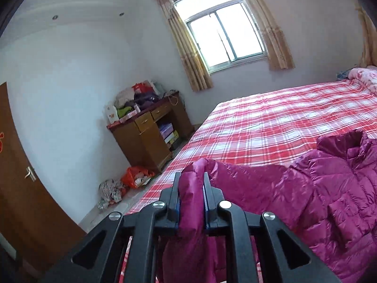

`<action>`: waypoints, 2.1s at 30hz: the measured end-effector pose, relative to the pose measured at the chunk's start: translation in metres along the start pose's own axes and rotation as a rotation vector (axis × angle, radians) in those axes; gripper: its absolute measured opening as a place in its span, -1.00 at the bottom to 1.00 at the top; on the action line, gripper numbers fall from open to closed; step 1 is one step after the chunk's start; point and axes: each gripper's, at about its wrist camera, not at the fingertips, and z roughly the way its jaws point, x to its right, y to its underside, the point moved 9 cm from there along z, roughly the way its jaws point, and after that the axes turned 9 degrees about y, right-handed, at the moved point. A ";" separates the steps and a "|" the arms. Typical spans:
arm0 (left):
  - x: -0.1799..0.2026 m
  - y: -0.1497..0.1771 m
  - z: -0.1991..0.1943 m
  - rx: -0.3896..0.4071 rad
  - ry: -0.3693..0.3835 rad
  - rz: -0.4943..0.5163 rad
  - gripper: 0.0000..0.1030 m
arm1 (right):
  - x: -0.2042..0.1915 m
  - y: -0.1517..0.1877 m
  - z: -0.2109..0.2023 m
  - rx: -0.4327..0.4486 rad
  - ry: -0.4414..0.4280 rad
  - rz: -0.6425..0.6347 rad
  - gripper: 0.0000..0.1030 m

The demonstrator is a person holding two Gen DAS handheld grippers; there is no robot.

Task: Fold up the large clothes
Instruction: 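Lift the sleeve with the left gripper, fold it across the front, release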

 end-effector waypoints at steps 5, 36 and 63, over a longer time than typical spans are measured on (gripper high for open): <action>0.070 -0.032 -0.021 0.059 0.102 0.089 -0.73 | 0.031 0.010 -0.003 0.017 0.026 0.067 0.49; 0.393 0.019 -0.045 0.041 0.481 0.421 -0.74 | 0.062 0.061 0.015 -0.046 0.010 0.185 0.49; 0.216 0.062 0.073 -0.127 0.309 0.055 0.84 | 0.004 0.007 -0.014 -0.047 -0.280 0.317 0.80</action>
